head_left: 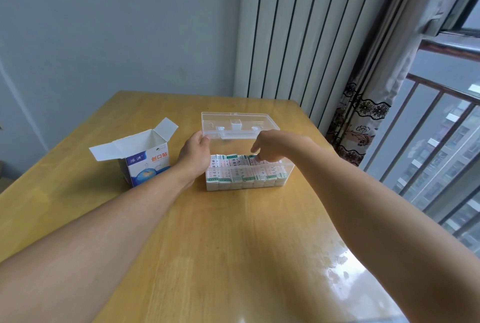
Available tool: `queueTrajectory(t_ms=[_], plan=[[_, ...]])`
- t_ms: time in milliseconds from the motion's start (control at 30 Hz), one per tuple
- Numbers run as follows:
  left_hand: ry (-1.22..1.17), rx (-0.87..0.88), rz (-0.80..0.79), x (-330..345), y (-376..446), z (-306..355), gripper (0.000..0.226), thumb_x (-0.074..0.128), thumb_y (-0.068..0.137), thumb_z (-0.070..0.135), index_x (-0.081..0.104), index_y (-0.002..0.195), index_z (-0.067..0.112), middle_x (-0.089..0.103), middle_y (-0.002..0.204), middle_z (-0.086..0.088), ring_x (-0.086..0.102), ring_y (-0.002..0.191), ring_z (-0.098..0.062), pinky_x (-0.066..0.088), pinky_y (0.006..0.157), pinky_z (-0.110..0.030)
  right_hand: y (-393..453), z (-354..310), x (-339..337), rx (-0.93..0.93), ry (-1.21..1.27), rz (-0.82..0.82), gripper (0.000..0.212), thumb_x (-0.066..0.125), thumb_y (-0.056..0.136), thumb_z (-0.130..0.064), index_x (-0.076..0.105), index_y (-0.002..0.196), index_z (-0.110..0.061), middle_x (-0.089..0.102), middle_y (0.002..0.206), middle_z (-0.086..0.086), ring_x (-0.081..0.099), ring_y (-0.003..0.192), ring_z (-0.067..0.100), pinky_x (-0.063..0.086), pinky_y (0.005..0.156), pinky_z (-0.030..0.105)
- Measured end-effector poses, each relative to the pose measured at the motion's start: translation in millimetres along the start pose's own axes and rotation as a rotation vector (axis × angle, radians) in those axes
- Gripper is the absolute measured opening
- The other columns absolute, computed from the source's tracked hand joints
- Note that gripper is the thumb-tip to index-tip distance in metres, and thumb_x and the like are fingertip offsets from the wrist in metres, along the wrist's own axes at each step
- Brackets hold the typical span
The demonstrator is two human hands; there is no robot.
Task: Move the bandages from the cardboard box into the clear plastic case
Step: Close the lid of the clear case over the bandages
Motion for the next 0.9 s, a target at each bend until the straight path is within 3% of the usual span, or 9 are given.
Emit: queueTrajectory(t_ms=[167,367,533,633,733,800,900], plan=[[-0.008,-0.004,-0.002,0,1,-2,0.042,0.031,0.110,0.031,0.048,0.147,0.022,0.058,0.144,0.002,0.055,0.127,-0.016,0.041,0.094,-0.028,0,-5,-2,-0.059,0.193,0.112,0.041,0.054,0.102,-0.014,0.059,0.139,-0.030,0.055,0.145,-0.001,0.059,0.119,0.024,0.049,0.088,0.030],[0.012,-0.012,-0.001,-1,0,-1,0.043,0.032,0.110,0.030,0.047,0.148,0.021,0.057,0.145,0.002,0.054,0.129,-0.017,0.041,0.097,-0.029,1,-11,-2,-0.064,0.141,0.081,0.043,0.048,0.101,-0.007,0.066,0.132,-0.031,0.063,0.133,-0.007,0.060,0.103,0.019,0.056,0.091,0.035],[0.010,-0.013,-0.014,-2,1,-2,0.042,0.032,0.109,0.032,0.049,0.147,0.022,0.057,0.144,0.003,0.054,0.130,-0.017,0.043,0.103,-0.032,-4,-7,-8,-0.039,0.134,0.136,0.037,0.054,0.101,-0.015,0.064,0.132,-0.032,0.061,0.137,-0.005,0.062,0.107,0.021,0.055,0.088,0.033],[0.008,-0.021,-0.018,-2,0,-2,0.040,0.032,0.109,0.031,0.051,0.144,0.022,0.058,0.142,0.003,0.055,0.128,-0.018,0.044,0.104,-0.034,-12,2,-24,-0.054,0.205,0.290,0.026,0.060,0.100,-0.027,0.069,0.124,-0.031,0.063,0.133,-0.007,0.062,0.096,0.013,0.051,0.068,0.024],[-0.014,-0.026,-0.036,-3,0,0,0.042,0.032,0.109,0.030,0.048,0.147,0.021,0.056,0.145,0.003,0.053,0.131,-0.018,0.042,0.110,-0.037,-12,30,-35,0.142,0.409,0.558,0.018,0.058,0.100,-0.030,0.073,0.110,-0.031,0.072,0.110,-0.009,0.063,0.074,0.007,0.042,0.050,0.021],[-0.036,-0.043,-0.047,-4,0,0,0.043,0.033,0.109,0.030,0.047,0.149,0.021,0.054,0.148,0.003,0.050,0.136,-0.017,0.039,0.115,-0.040,-10,49,-25,0.288,0.618,0.590,0.022,0.058,0.100,-0.032,0.070,0.117,-0.024,0.072,0.113,-0.003,0.067,0.082,0.013,0.049,0.058,0.024],[-0.093,-0.054,-0.051,-4,-1,0,0.039,0.034,0.109,0.027,0.052,0.143,0.021,0.057,0.143,0.005,0.052,0.130,-0.014,0.039,0.114,-0.038,-8,59,1,0.337,0.858,0.444,0.047,0.055,0.102,-0.039,0.055,0.141,-0.011,0.062,0.135,0.010,0.063,0.114,0.026,0.052,0.090,0.036]])
Point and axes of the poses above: each hand's wrist, its own y-axis towards the middle knuckle, its own x-axis out of the palm, z = x × y, the point moved 2 cm from there along y, towards the middle knuckle
